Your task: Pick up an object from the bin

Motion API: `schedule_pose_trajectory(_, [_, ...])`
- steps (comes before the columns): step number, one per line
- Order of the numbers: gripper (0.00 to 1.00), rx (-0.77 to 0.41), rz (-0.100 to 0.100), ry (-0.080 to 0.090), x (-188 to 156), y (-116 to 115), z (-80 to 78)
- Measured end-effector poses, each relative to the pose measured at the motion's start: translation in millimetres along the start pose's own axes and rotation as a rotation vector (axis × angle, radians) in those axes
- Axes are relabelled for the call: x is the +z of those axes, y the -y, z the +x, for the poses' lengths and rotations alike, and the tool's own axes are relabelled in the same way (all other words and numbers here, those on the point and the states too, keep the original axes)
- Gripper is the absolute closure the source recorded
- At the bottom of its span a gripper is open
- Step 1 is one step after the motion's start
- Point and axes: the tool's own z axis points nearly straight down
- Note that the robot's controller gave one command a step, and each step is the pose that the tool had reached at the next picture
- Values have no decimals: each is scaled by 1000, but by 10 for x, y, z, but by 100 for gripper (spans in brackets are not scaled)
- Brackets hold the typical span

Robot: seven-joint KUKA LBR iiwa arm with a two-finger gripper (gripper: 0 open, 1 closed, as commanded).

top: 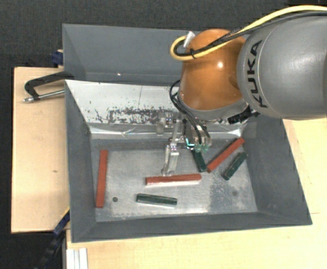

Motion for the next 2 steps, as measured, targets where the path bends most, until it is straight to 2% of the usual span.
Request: schedule_pose_trajectory(2, [0,8,-2,15,-3,15,-16])
